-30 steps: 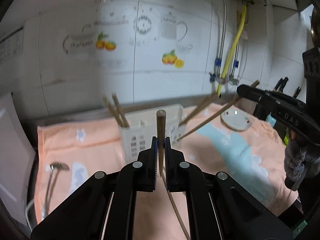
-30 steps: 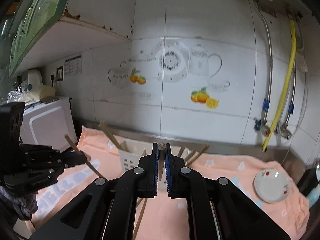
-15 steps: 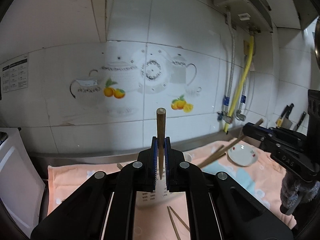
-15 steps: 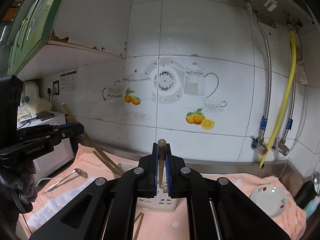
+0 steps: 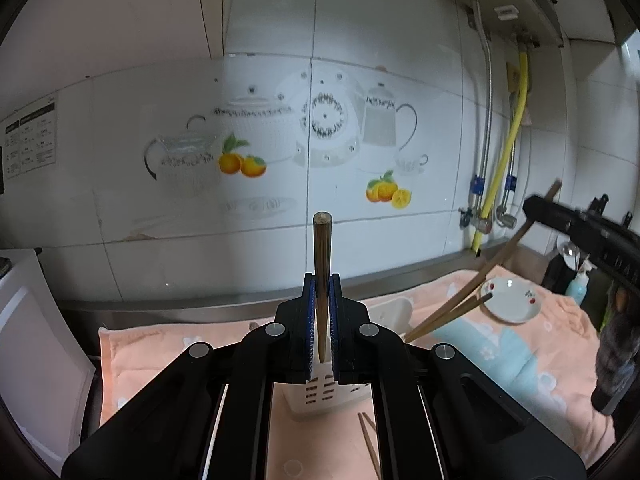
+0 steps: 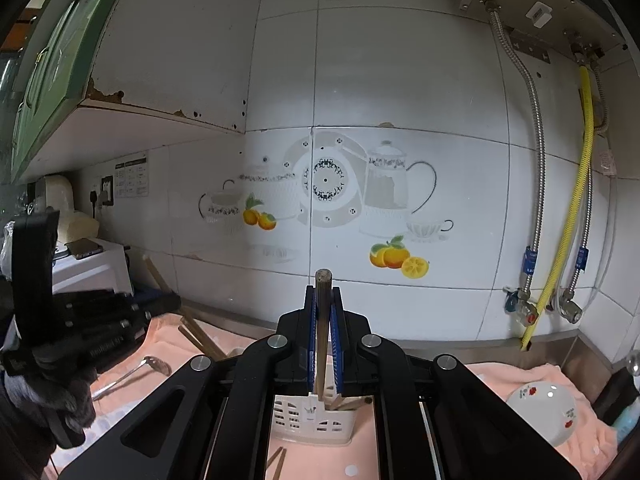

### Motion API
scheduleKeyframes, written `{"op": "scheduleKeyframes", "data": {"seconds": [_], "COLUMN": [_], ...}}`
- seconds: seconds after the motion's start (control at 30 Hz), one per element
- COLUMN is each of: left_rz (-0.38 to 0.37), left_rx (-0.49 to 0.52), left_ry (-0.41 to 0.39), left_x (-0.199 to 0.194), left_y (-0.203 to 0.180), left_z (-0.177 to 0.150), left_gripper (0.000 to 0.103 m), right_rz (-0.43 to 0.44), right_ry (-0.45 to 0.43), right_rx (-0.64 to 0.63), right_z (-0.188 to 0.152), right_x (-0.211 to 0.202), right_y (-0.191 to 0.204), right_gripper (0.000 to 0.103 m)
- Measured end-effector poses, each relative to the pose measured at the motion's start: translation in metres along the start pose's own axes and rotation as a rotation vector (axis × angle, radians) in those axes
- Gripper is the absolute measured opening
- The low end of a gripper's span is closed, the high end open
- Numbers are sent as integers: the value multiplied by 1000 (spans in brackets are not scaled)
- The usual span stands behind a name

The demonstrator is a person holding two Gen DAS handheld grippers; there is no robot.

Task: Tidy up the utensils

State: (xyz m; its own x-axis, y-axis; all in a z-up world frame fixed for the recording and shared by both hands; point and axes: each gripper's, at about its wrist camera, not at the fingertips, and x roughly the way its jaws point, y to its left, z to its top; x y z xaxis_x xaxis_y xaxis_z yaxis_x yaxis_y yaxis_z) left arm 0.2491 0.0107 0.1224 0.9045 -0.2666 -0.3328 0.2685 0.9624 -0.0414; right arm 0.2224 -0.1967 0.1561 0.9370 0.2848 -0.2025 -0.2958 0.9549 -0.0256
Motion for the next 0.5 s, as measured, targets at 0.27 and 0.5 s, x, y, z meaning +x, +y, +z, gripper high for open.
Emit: {"op": "scheduleKeyframes", "data": {"seconds": [0.27, 0.5], "left_rz": [-18, -20], "left_rx": [3, 2], "left_ry": [33, 62], "left_x": [11, 18], "left_y": [1, 4], "left_z": [-12, -18], "left_gripper": [5, 5], "right_rz": [-13, -21], "right_ry": [-41, -44], "right_rx": [-1, 22], "right_z": [0, -4], "right_x": [4, 17], "right_y": [-1, -5], "right_gripper": [6, 6]}}
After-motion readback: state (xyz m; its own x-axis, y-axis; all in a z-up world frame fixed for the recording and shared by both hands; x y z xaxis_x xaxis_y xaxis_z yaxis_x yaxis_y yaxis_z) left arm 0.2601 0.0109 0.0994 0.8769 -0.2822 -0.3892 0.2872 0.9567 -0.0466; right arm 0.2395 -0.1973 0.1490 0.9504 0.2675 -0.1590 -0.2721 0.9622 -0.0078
